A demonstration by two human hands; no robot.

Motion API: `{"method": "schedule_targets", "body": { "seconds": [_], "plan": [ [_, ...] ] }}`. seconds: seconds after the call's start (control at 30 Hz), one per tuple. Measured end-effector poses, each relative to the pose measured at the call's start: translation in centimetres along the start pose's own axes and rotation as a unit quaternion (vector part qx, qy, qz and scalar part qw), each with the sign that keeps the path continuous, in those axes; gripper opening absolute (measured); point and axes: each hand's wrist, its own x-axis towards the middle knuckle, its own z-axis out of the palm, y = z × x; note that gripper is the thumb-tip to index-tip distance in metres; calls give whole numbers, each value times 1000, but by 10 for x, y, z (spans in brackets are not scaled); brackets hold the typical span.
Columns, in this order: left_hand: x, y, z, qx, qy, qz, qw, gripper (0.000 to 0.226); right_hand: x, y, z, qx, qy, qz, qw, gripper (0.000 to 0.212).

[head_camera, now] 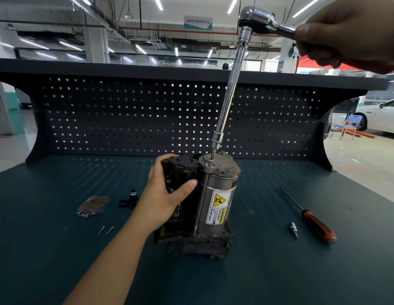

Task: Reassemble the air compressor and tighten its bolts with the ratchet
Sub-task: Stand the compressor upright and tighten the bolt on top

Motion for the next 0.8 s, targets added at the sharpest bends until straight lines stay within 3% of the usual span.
{"method": "schedule_targets", "body": {
  "seconds": [0.27,0.63,0.8],
  "plan": [
    [0,0,0,-4,-4,-2,1000,52,4,1,1,6,-6,-10,1000,74],
    [1,-2,0,-3,-6,-6,1000,47,4,-8,1,-11,14,-13,1000,51],
    [2,-3,0,-12,-6,-3,1000,49,-1,-17,-2,-58,28,-26,998,53]
  ]
}}
